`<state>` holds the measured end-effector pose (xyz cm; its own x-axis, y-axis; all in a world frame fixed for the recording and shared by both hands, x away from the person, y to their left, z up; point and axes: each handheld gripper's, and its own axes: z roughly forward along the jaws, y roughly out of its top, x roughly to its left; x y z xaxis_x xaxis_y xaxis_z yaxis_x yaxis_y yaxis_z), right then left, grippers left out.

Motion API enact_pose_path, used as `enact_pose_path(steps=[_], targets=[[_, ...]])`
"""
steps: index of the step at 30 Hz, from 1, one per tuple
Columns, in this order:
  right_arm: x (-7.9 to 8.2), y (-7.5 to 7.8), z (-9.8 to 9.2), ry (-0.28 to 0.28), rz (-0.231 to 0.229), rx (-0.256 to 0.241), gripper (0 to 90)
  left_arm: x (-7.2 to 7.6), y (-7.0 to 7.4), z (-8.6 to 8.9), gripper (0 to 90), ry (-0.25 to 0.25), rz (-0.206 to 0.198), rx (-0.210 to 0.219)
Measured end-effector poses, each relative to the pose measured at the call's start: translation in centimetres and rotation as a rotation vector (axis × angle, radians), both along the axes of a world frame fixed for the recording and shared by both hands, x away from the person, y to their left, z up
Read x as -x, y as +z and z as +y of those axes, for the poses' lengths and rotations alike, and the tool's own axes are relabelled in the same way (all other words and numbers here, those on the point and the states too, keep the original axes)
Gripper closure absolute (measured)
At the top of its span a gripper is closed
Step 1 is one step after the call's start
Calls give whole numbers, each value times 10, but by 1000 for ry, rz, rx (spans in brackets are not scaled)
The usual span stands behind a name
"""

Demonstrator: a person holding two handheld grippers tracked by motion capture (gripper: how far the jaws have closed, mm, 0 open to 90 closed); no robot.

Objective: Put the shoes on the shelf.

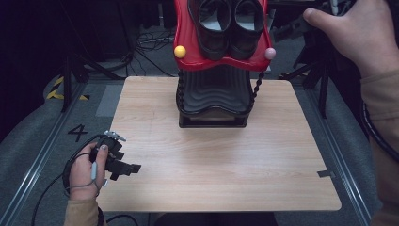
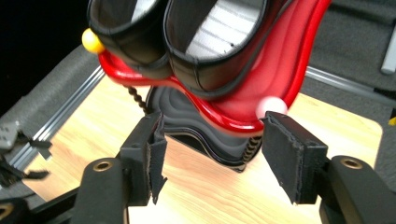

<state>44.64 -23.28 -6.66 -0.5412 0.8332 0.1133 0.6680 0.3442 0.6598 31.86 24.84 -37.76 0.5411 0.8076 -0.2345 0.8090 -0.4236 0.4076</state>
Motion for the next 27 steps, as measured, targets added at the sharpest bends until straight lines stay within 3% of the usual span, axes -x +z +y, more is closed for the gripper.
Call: enact_pose_path(steps=[11, 12, 16, 20, 24, 26, 27], targets=[[23, -28, -9, 89, 9, 14, 364, 2, 1, -1, 172, -3, -10, -4], [27, -40, -10, 120, -5, 18, 363, 3, 1, -2, 171, -5, -11, -4], [31, -58, -13, 167, -5, 17, 360, 4, -2, -4, 168, -20, -7, -2], [37, -90, -18, 226, -17, 30, 360, 6, -7, -8, 172, -37, 2, -10], [46, -123, -27, 296, -28, 15, 368, 12, -4, -10, 170, -53, -19, -2], [48, -129, -28, 306, -26, 15, 369, 13, -3, -11, 169, -55, -24, 2], [52, -143, -31, 336, -26, 16, 371, 14, -2, -12, 169, -62, -25, 8]])
